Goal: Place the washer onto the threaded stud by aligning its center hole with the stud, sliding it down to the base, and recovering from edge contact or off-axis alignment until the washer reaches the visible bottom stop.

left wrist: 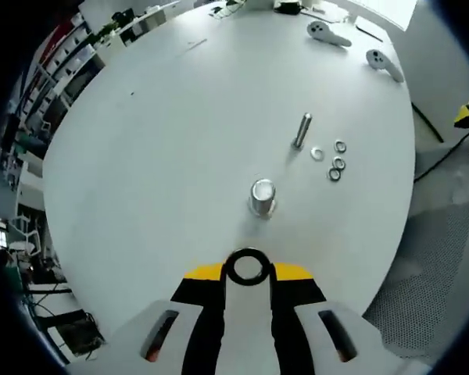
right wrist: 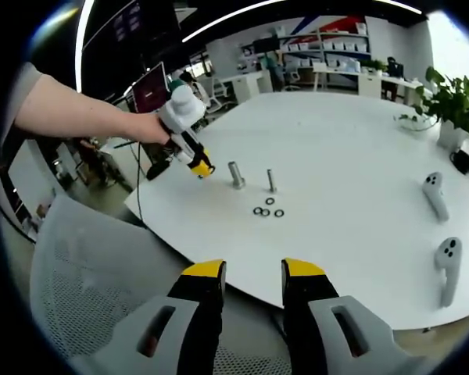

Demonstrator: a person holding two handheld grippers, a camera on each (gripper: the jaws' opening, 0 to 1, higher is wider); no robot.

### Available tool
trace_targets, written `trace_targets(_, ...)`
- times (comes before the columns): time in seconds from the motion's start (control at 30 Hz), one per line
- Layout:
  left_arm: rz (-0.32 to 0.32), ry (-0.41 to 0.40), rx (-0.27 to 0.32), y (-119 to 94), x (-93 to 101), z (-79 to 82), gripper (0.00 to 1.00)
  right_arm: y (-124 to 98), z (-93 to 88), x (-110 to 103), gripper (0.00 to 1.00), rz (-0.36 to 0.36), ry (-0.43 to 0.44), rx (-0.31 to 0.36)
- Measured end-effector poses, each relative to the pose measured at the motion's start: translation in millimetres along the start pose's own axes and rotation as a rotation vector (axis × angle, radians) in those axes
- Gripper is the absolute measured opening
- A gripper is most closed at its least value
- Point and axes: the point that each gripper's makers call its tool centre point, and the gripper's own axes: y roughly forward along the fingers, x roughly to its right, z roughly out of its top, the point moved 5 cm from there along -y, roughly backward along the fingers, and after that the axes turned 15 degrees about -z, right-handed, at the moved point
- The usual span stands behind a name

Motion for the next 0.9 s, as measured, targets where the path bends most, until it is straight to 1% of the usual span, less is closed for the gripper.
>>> trace_targets(0.07, -0.005, 0.015, 0.010, -4, 4.2, 10.1, 0.19, 0, 0.0, 0, 0.31, -0.001, 0.000, 0.000)
trace_targets(0.13, -0.004, 0.037, 0.014, -6, 3.2, 18.4, 0.19, 0, -0.2, 0, 0.31, -0.002, 0.001, 0.000)
trace_targets(0.27, -0.010, 0.062, 0.017, -7, 1.4, 29.3, 0.19, 0, -0.2, 1, 0.31, -0.003, 0.002, 0.000)
trace_targets(0.37, -0.011, 0.069, 0.036, -10, 0.8, 37.9, 0.19, 0, -0.3, 1, 0.31, -0.002, 0.002, -0.001)
trace_targets(0.43, -0.024, 0.071, 0.036, -8, 3.0, 41.0, 0.19, 0, 0.1, 1, 0.31, -0.003, 0.003, 0.002)
trace_targets(0.5, -0.025, 0.095, 0.022, -6, 5.1, 42.9, 0.19, 0, 0.2, 1, 0.31, -0.003, 0.004, 0.002)
trace_targets(0.7, -0.036, 0.099, 0.014, -1, 6.7, 48.9, 0.19, 0, 0.6, 1, 0.31, -0.004, 0.003, 0.004)
trace_targets(0.77, -0.047, 0.106, 0.000, 3, 9.6, 49.7, 0.19, 0, 0.7, 1, 0.31, -0.004, 0.004, 0.004)
trace_targets(0.83, -0.042, 0.121, -0.014, 5, 9.8, 50.1, 0.19, 0, 0.9, 1, 0.31, -0.005, 0.005, 0.005)
trace_targets(0.9, -0.048, 0.118, -0.020, 7, 9.6, 50.7, 0.19, 0, 0.9, 1, 0.31, -0.006, 0.006, 0.005)
